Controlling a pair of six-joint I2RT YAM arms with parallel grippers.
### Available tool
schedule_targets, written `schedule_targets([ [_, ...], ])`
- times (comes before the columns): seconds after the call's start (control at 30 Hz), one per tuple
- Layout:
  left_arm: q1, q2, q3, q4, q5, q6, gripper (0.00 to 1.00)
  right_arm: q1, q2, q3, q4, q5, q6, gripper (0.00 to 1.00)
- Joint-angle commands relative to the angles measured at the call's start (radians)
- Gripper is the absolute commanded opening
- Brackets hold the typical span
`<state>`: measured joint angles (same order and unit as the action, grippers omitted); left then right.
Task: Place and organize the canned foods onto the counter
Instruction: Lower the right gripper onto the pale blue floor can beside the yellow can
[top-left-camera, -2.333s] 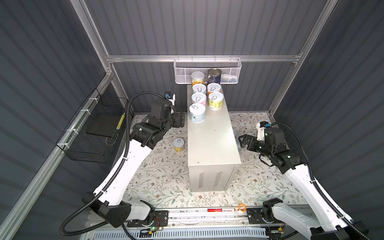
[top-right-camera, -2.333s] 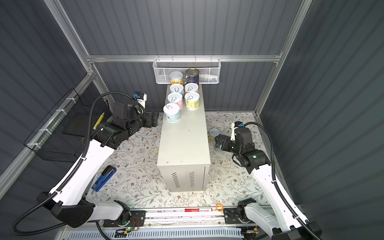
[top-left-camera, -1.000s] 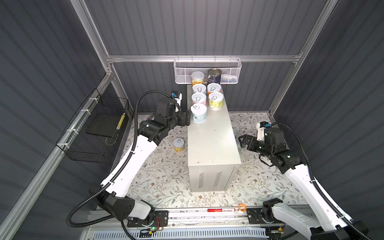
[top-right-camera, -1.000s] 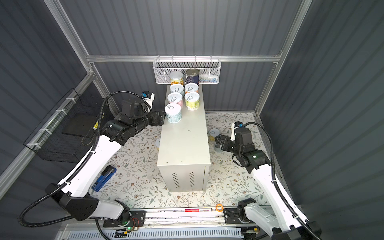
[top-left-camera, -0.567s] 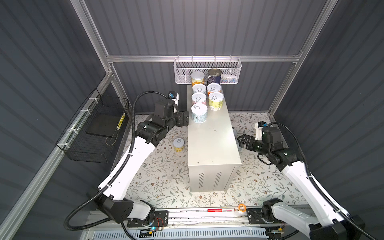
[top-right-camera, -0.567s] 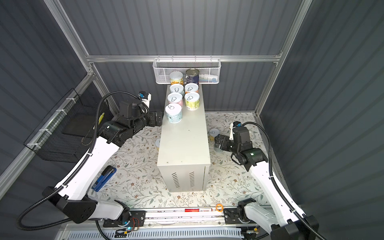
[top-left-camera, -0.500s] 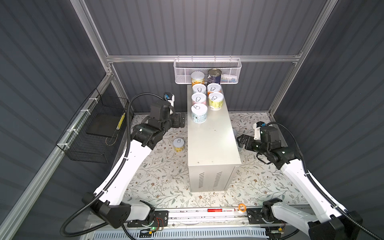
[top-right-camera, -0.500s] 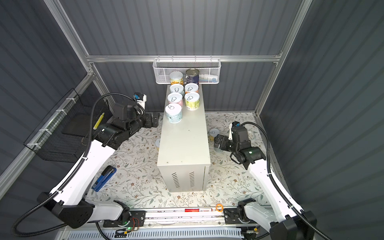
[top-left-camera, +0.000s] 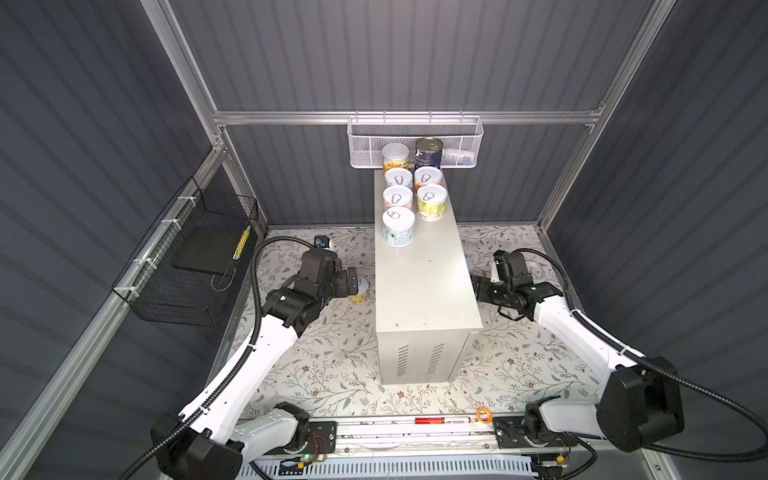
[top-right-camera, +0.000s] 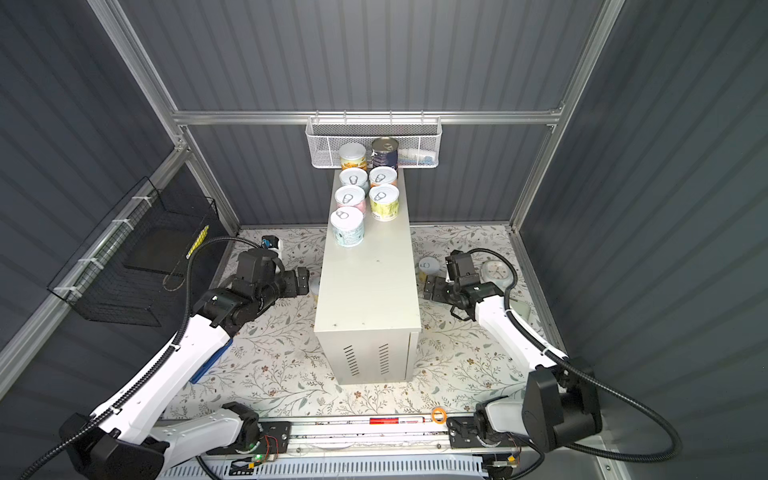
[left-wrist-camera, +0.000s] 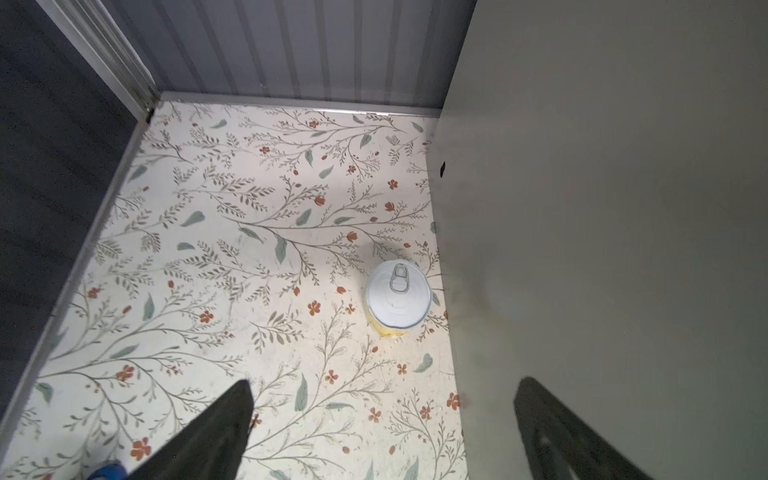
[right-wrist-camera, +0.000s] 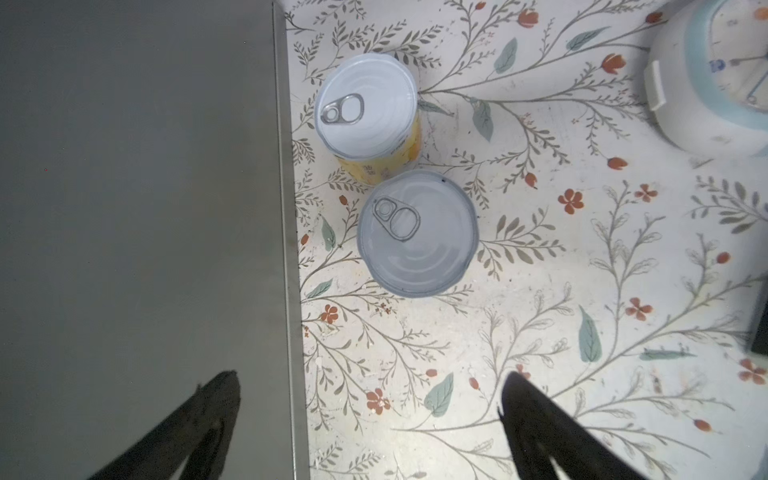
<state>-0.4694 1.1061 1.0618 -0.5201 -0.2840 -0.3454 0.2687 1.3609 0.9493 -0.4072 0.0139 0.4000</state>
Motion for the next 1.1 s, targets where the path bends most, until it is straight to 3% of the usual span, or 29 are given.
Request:
schedule_targets([
  [0.0,0.005,-0.030,-0.066,0.149,0.050,-0.076,0.98,-0.005,0.051,0.006,0.013,0.044,-0.024,0.99],
  [0.27,0.008,0.032,-0.148,0.271,0.060,-0.099,0.98,-0.010,0.187,0.044,0.087,0.048,-0.013,0.99],
  [0.63,0.015,0.066,-0.156,0.298,0.079,-0.089,0.97,-0.013,0.379,0.136,0.129,0.180,-0.007,0.99],
  [1.07,0.017,0.075,-0.170,0.310,0.082,-0.092,0.97,-0.017,0.464,0.153,0.156,0.143,0.026,0.88],
])
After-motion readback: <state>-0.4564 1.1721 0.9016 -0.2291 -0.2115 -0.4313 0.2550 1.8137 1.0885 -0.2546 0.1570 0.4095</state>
